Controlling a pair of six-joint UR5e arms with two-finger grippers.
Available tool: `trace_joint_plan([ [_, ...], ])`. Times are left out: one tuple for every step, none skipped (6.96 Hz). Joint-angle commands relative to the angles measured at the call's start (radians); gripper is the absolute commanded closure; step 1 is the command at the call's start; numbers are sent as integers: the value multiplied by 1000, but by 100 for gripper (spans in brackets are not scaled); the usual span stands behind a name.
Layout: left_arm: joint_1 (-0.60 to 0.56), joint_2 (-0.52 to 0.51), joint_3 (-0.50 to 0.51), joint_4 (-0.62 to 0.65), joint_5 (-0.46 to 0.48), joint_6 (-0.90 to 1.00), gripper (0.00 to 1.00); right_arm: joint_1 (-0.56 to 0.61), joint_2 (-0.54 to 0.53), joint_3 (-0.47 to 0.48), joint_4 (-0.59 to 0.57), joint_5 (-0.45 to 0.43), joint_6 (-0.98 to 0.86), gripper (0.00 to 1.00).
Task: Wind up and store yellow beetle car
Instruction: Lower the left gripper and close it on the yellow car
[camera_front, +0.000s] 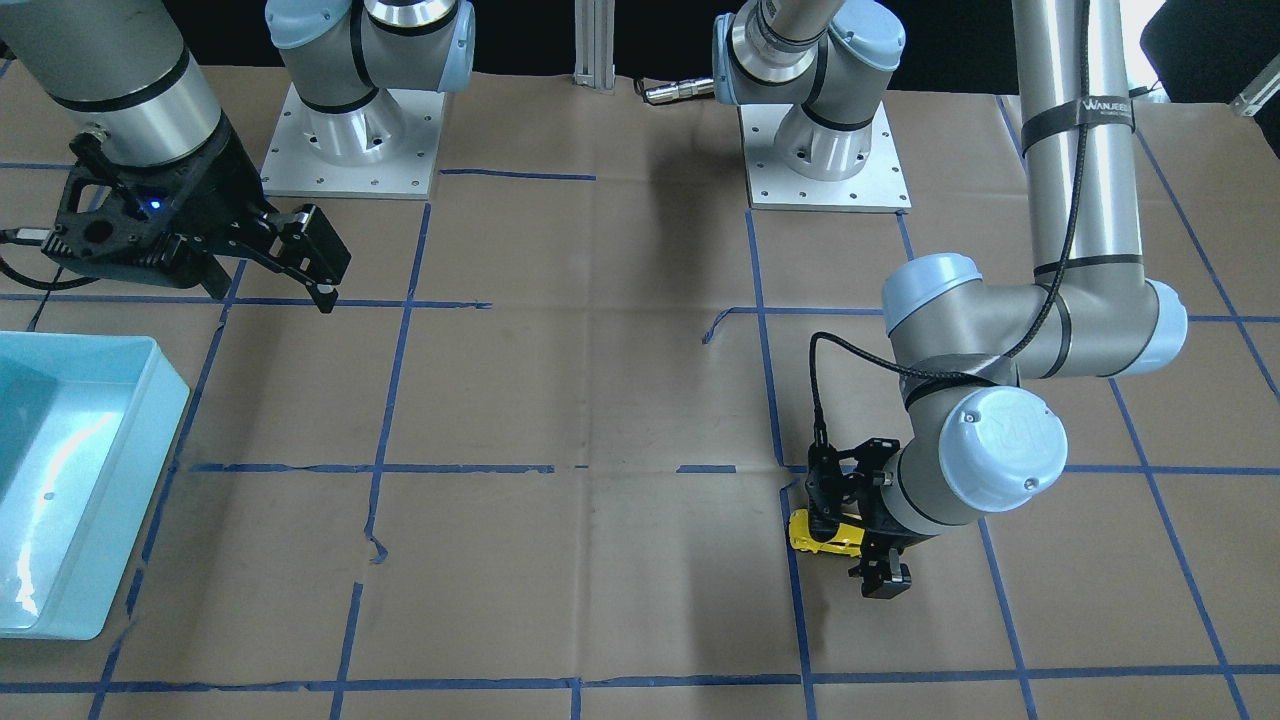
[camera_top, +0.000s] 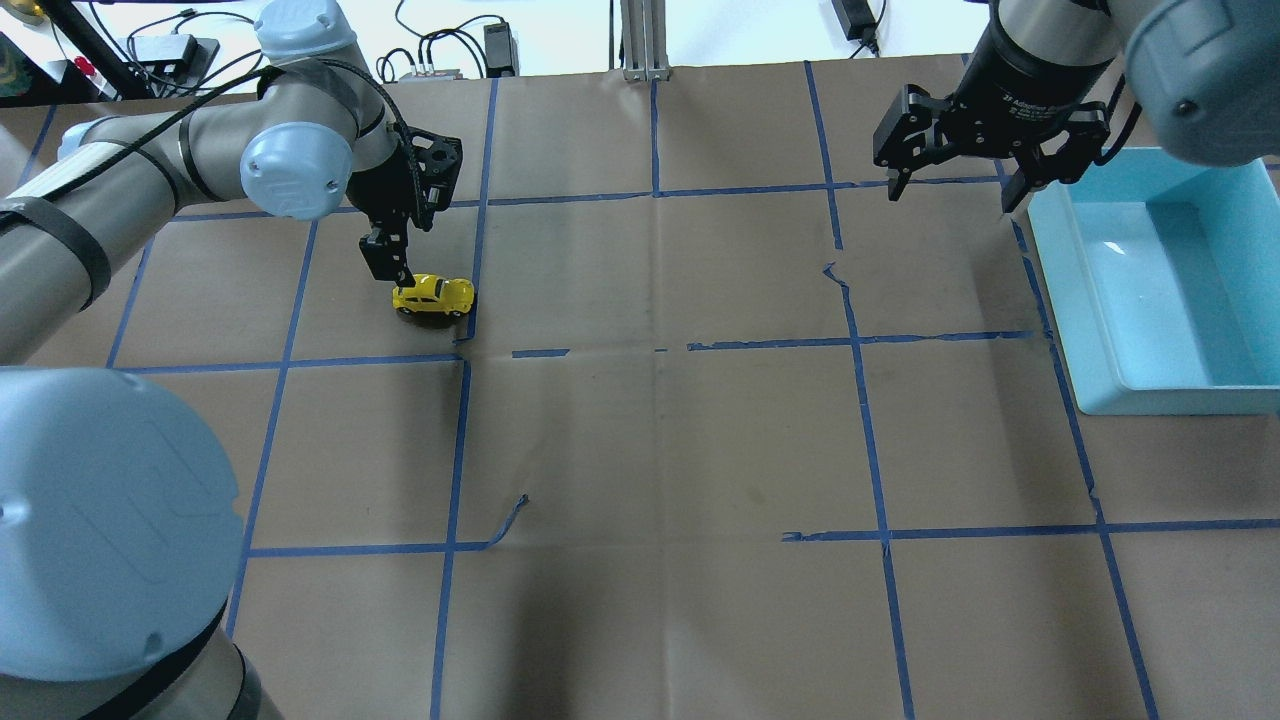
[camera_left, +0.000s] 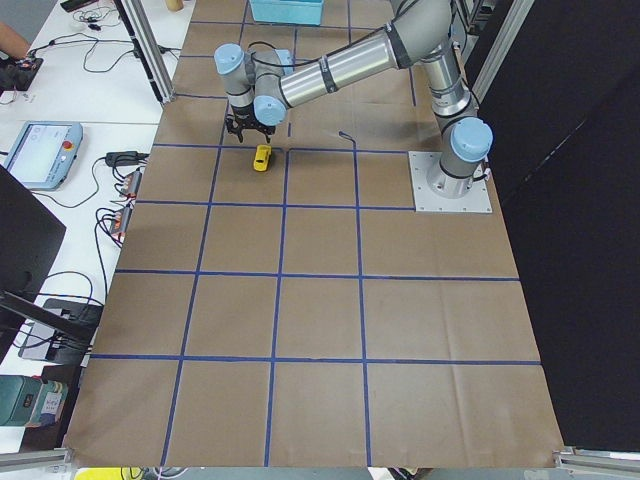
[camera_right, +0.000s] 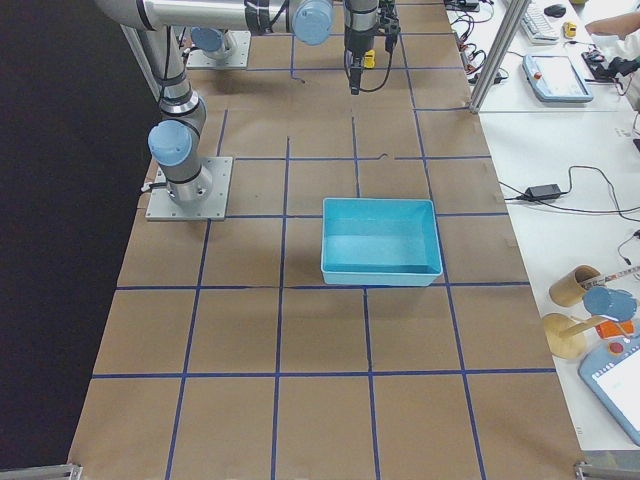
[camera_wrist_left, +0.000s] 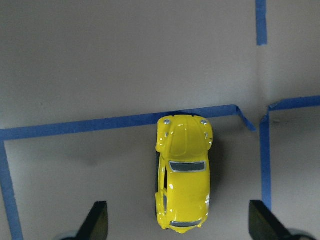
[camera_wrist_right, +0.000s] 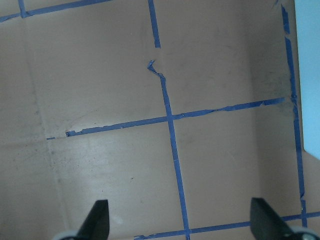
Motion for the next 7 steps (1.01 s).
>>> trace_joint_plan([
  [1, -8, -69, 99, 2, 13, 2, 2, 4, 2, -2, -1, -3, 0],
  [1, -10, -99, 150, 1, 13, 2, 0, 13, 0, -2, -1, -4, 0],
  [3, -13, -100, 157, 2, 16, 6, 0, 19, 0, 0, -3, -9, 0],
  [3, -10, -102, 157, 1, 19, 15, 0, 24, -9, -3, -8, -11, 0],
  [3, -10, -102, 157, 2, 19, 22, 0, 27, -12, -5, -8, -11, 0],
  [3, -10, -102, 155, 4, 19, 36, 0, 27, -12, -5, -8, -11, 0],
  [1, -8, -102, 155, 4, 18, 64, 0, 25, -11, -3, -5, -9, 0],
])
